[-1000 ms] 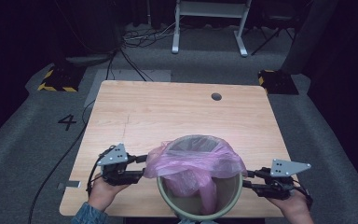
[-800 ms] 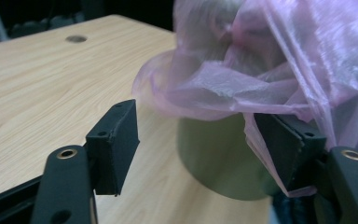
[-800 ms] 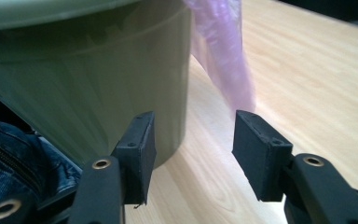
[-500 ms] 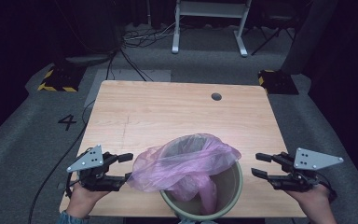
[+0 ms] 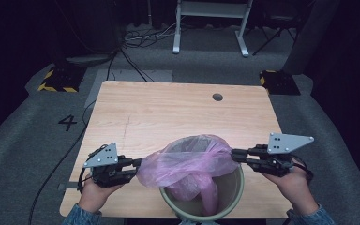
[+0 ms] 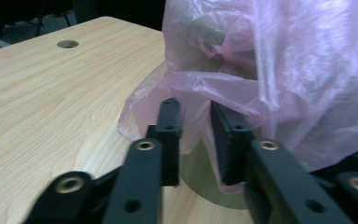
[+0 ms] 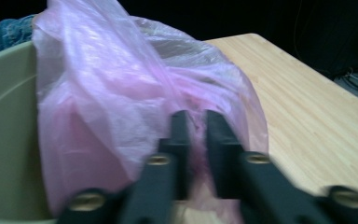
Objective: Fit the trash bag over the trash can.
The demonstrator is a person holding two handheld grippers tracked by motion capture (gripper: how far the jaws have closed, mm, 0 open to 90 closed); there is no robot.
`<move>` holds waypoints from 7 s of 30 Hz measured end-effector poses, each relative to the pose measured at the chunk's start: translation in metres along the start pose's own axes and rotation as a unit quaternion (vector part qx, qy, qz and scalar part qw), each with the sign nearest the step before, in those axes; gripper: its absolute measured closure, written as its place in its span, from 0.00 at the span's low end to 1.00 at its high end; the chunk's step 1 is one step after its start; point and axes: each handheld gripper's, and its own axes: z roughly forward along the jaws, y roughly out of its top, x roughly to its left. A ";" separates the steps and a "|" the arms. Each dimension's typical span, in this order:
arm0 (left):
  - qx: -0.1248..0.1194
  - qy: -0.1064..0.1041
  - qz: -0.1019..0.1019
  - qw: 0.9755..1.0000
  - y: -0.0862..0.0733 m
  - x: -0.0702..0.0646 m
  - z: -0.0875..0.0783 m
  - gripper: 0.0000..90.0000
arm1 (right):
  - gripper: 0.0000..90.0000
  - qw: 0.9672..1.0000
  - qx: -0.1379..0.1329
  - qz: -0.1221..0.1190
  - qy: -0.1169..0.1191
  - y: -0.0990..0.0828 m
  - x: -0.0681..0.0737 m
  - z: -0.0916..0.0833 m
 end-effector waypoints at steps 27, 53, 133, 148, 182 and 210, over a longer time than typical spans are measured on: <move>0.032 -0.140 0.086 0.986 -0.024 -0.043 0.037 0.99 | 1.00 0.991 0.049 0.031 0.117 -0.078 0.072 -0.016; 0.126 -0.010 0.036 0.991 -0.031 -0.004 0.070 0.99 | 1.00 0.984 0.163 0.065 0.017 -0.128 0.037 0.022; 0.054 0.049 -0.074 0.995 -0.047 0.019 0.020 0.39 | 0.52 0.983 0.037 0.154 -0.089 -0.115 -0.047 -0.008; 0.034 -0.019 0.022 0.999 -0.002 -0.024 0.045 0.26 | 0.26 0.997 -0.031 0.067 0.004 -0.077 -0.006 -0.051; 0.043 -0.008 0.049 0.998 0.010 -0.048 0.056 0.25 | 0.46 0.999 -0.009 0.032 0.000 -0.083 -0.003 -0.022; 0.057 0.068 0.044 0.995 -0.003 -0.026 0.050 1.00 | 0.87 0.999 -0.012 0.048 -0.008 -0.076 -0.001 -0.018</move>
